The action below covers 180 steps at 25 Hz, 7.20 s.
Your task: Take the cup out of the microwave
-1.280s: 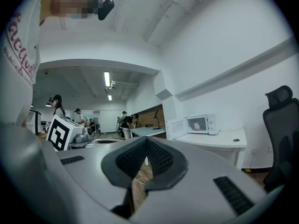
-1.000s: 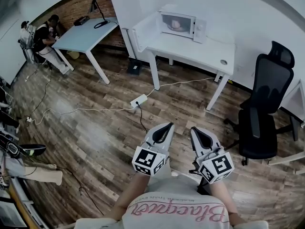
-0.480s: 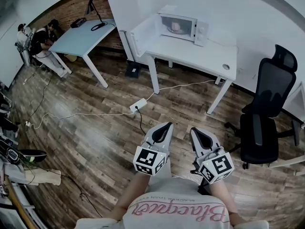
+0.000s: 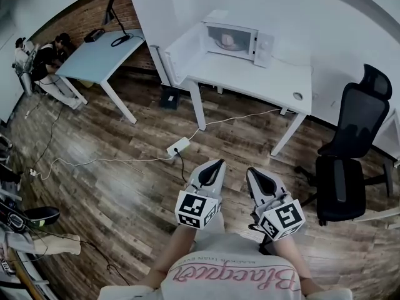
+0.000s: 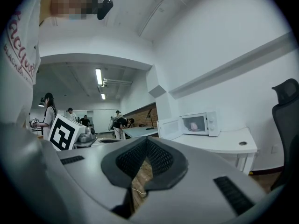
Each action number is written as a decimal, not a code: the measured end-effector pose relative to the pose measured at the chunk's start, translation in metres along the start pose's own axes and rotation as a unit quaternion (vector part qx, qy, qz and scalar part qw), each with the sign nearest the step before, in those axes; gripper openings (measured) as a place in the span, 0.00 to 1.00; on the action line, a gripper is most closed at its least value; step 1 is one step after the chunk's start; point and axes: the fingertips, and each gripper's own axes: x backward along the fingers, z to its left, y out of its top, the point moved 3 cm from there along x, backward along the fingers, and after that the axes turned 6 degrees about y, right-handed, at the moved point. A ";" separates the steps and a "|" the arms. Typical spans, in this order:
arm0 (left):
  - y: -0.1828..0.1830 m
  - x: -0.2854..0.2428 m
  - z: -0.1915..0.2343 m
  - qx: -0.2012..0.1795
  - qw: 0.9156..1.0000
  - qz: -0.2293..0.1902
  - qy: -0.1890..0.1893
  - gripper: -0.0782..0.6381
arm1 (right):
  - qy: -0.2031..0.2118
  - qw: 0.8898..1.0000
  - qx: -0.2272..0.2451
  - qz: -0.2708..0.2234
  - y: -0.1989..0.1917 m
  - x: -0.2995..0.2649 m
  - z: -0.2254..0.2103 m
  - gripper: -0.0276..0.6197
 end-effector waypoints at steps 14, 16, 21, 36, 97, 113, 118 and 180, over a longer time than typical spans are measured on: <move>0.014 -0.074 0.071 0.002 1.000 -0.005 -0.021 0.12 | -0.016 1.000 0.004 0.006 0.014 -0.089 -0.048 0.06; 0.016 -0.084 0.081 0.000 1.000 -0.005 -0.025 0.12 | -0.020 1.000 0.006 0.007 0.016 -0.101 -0.054 0.06; 0.022 -0.107 0.105 -0.006 0.999 -0.006 -0.036 0.12 | -0.028 1.000 0.012 0.002 0.024 -0.132 -0.069 0.06; 0.023 -0.152 0.153 0.005 0.998 -0.002 -0.057 0.12 | -0.044 0.999 0.014 0.014 0.024 -0.187 -0.098 0.06; 0.061 -0.437 0.233 -0.006 1.000 0.009 0.000 0.12 | 0.002 1.000 0.005 0.009 0.065 -0.346 -0.367 0.06; 0.062 -0.497 0.259 -0.005 1.000 0.009 0.027 0.12 | 0.002 1.000 0.025 0.017 0.069 -0.390 -0.436 0.06; 0.059 -0.500 0.264 -0.008 0.999 0.015 0.030 0.12 | -0.009 1.000 0.021 0.015 0.065 -0.400 -0.444 0.07; 0.020 -0.635 0.404 -0.011 0.995 0.056 -0.085 0.12 | -0.246 0.961 0.013 0.127 -0.039 -0.650 -0.609 0.19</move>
